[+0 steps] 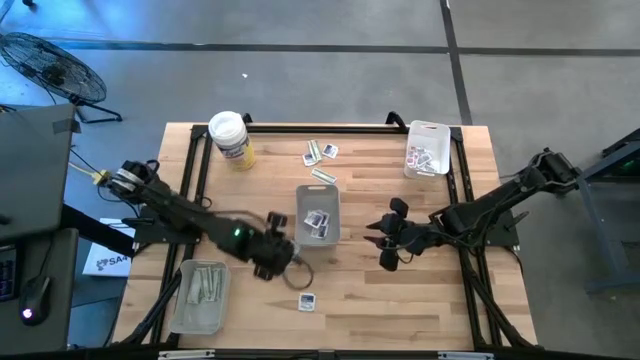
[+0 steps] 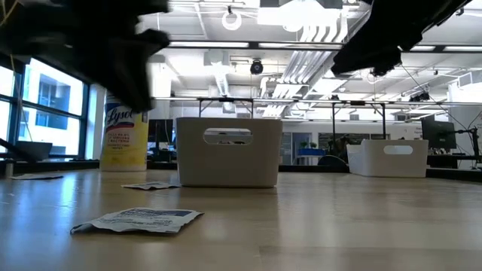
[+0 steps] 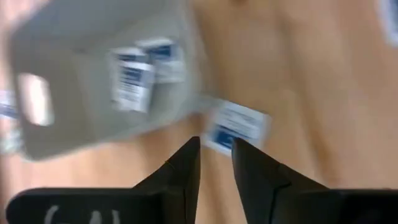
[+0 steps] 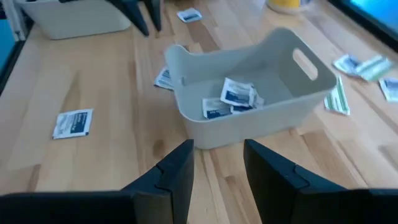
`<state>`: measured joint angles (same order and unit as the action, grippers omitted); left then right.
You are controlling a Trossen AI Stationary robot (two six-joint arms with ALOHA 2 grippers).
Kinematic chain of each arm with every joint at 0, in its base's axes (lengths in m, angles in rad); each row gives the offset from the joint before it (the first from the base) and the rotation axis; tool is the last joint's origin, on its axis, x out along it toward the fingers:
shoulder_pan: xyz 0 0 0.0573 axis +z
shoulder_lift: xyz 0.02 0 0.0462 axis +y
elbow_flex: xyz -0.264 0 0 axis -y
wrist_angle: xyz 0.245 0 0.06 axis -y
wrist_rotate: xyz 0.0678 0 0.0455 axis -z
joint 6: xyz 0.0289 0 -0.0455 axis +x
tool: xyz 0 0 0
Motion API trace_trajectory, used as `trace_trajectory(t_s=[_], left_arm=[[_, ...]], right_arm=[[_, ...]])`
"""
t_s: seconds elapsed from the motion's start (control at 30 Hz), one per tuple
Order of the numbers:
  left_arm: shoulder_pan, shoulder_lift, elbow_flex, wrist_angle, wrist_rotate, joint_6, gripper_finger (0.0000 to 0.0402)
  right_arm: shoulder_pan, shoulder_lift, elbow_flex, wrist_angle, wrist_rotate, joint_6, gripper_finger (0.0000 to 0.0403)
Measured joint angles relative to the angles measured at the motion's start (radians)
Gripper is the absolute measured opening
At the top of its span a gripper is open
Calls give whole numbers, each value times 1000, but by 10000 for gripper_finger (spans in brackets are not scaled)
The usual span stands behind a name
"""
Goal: Pick & Place First Aid Supplies
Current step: Put the blue pad into the middle gray bin
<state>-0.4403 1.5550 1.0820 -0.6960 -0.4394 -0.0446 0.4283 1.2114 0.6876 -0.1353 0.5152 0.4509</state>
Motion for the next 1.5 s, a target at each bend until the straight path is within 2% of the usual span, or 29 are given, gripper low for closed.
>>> trace_trajectory(t_s=[0.1, 0.23, 0.43, 0.63, 0.8, 0.93, 1.17, 1.37, 1.5], left_arm=[[-68, 13, -59, 18, -11, -104, 82], [-104, 19, -164, 160, -60, -195, 76], [-84, 19, -301, 442, -97, -207, 76], [-32, 19, -393, 582, -131, -206, 76], [-23, 72, -435, 699, -63, -169, 76], [-25, 122, -429, 758, -64, -164, 75], [-25, 188, -429, 964, 56, -80, 75], [-25, 195, -431, 998, 74, -57, 75], [-25, 197, -432, 1042, 157, -25, 75]], right_arm=[[27, 20, 0, 54, 30, -30, 133], [57, 87, 1, 131, 21, -46, 133], [91, 263, 0, 276, -28, -66, 133], [105, 432, 11, 451, -74, -110, 133], [102, 561, 71, 517, -108, -193, 133], [100, 634, 126, 518, -106, -276, 133], [74, 717, 207, 522, -103, -424, 133], [49, 780, 269, 521, -102, -581, 133], [37, 819, 319, 517, -81, -673, 133]])
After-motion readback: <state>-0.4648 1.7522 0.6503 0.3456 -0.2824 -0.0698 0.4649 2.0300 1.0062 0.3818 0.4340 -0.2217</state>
